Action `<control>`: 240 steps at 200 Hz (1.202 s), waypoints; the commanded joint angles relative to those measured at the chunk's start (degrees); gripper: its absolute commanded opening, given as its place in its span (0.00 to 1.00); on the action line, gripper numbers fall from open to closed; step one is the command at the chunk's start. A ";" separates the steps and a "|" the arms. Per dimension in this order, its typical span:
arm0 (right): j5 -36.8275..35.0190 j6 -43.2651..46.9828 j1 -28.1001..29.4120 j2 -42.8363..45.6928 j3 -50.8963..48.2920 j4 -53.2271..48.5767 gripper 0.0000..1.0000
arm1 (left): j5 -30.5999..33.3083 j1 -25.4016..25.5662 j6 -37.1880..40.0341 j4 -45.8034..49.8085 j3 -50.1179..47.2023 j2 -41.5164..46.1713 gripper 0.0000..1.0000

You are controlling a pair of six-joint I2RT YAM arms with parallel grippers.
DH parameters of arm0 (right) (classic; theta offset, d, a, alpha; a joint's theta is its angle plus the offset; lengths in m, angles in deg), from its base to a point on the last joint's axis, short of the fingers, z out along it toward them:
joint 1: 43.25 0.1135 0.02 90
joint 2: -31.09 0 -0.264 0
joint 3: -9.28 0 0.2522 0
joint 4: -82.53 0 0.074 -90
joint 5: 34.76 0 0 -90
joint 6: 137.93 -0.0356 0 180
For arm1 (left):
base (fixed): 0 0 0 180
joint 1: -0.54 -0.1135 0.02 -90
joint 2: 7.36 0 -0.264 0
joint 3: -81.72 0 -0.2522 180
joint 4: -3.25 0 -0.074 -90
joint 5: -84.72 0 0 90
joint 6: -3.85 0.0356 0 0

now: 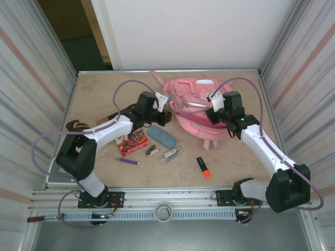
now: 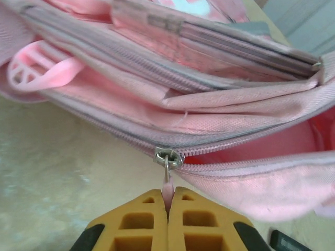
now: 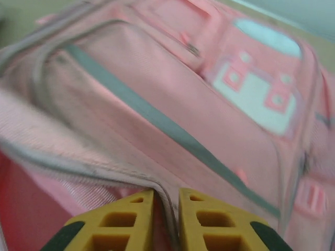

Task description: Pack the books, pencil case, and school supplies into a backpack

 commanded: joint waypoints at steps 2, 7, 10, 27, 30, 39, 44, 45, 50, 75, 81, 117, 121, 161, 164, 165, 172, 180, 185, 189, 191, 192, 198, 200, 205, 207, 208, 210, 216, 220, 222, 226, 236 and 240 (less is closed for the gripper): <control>-8.79 -4.15 -1.42 0.25 -2.19 -4.54 0.26 | 1.93 2.24 -0.72 -0.59 4.37 -2.00 0.00; -8.43 -4.65 -1.42 0.99 -2.74 -4.96 0.29 | 1.89 2.83 -0.68 -0.57 4.67 -2.40 0.00; -8.13 -4.93 -1.42 1.51 -2.98 -5.13 0.30 | 1.98 3.09 -0.75 -0.58 4.85 -2.61 0.00; -4.54 -6.03 -1.17 5.29 -4.94 -5.66 0.39 | 1.69 4.33 -0.98 -0.98 5.00 -3.50 0.00; -3.61 -6.15 -1.02 6.06 -5.22 -5.57 0.41 | 1.71 4.49 -1.02 -1.01 5.03 -3.57 0.00; -0.30 -6.61 -0.58 8.16 -6.10 -5.03 0.45 | 1.67 4.87 -1.11 -1.04 5.03 -3.91 0.00; 1.65 -7.01 -0.19 9.12 -6.56 -4.44 0.48 | 1.71 5.08 -1.11 -1.07 5.00 -3.95 0.00; 2.08 -7.11 -0.15 9.36 -6.64 -4.29 0.49 | 1.71 5.11 -1.15 -1.09 5.00 -3.95 0.00; 4.26 -7.34 0.33 10.16 -7.01 -3.53 0.52 | 1.71 5.22 -1.12 -1.01 4.90 -4.03 0.00; 13.55 -6.70 3.98 9.67 -9.06 1.89 0.64 | 1.71 5.50 -1.24 -1.31 4.55 -3.95 0.00; 14.31 -6.11 4.93 8.56 -8.97 2.74 0.66 | 1.67 5.56 -1.23 -1.26 4.41 -3.90 0.00; 13.40 -2.00 8.06 -0.30 -4.45 3.52 0.72 | 1.76 5.67 -1.11 -1.02 4.04 -3.45 0.00; 13.54 -1.57 8.36 -1.25 -3.89 3.71 0.72 | 1.72 5.67 -1.11 -0.97 4.03 -3.42 0.00; 10.43 1.25 9.14 -7.46 -2.11 4.99 0.55 | 1.76 5.67 -0.93 -0.96 3.69 -3.02 0.00; 10.16 1.44 9.12 -7.61 -2.15 5.02 0.51 | 1.85 5.67 -0.93 -0.97 3.66 -2.99 0.00; 10.07 1.51 9.12 -7.62 -2.19 5.01 0.49 | 1.87 5.67 -0.93 -0.95 3.66 -3.03 0.00; 9.38 1.80 9.12 -7.53 -2.31 5.07 0.37 | 2.10 5.67 -0.82 -0.85 3.45 -2.97 0.00; 8.37 2.12 9.04 -7.10 -2.63 4.96 0.26 | 2.66 5.67 -0.68 -0.79 3.31 -2.89 0.00; 7.89 2.31 8.90 -6.66 -2.96 4.80 0.22 | 2.97 5.54 -0.68 -0.83 3.17 -2.82 0.00; 7.53 2.46 8.74 -6.24 -3.21 4.67 0.19 | 3.04 5.45 -0.67 -0.82 2.99 -2.77 0.00; 7.35 2.46 8.57 -6.01 -3.38 4.58 0.17 | 3.08 5.38 -0.67 -0.88 2.86 -2.66 0.00; 7.30 2.50 8.50 -5.94 -3.47 4.57 0.16 | 3.10 5.35 -0.71 -0.94 2.87 -2.64 0.00; 6.88 2.47 8.07 -5.34 -3.88 4.24 0.12 | 3.11 5.11 -0.89 -1.09 2.70 -2.52 0.00; 6.79 2.40 7.94 -5.04 -4.14 4.10 0.10 | 3.07 5.03 -0.88 -1.14 2.61 -2.49 0.00; 6.59 2.23 7.46 -4.33 -4.66 3.91 0.07 | 2.97 4.82 -0.93 -1.28 2.37 -2.30 0.00; 6.45 2.12 7.28 -4.02 -4.86 3.86 0.06 | 2.99 4.76 -0.98 -1.36 2.29 -2.24 0.00; 6.42 2.11 7.19 -3.89 -5.00 3.81 0.06 | 2.97 4.69 -0.96 -1.41 2.23 -2.21 0.00; 6.30 1.85 7.04 -3.62 -5.23 3.82 0.05 | 3.04 4.63 -0.94 -1.37 2.23 -2.19 0.00; 5.99 0.89 6.18 -2.62 -5.98 3.76 0.03 | 3.20 4.17 -1.09 -1.49 2.06 -2.05 0.00; 5.87 0.23 5.59 -2.00 -6.39 3.70 0.02 | 3.17 3.85 -1.04 -1.50 2.00 -2.01 0.00; 5.82 -0.10 5.25 -1.65 -6.66 3.74 0.02 | 3.18 3.66 -1.05 -1.53 1.95 -2.01 0.00; 5.77 -0.86 4.66 -0.95 -7.13 3.75 0.01 | 3.18 3.29 -1.07 -1.63 1.78 -1.93 0.00; 5.77 -2.80 3.19 0.93 -8.34 3.97 0.00 | 3.09 2.04 -1.21 -1.78 1.51 -1.85 0.00; 5.77 -3.53 2.67 1.67 -8.83 4.06 0.00 | 3.00 1.48 -1.20 -1.82 1.40 -1.92 0.00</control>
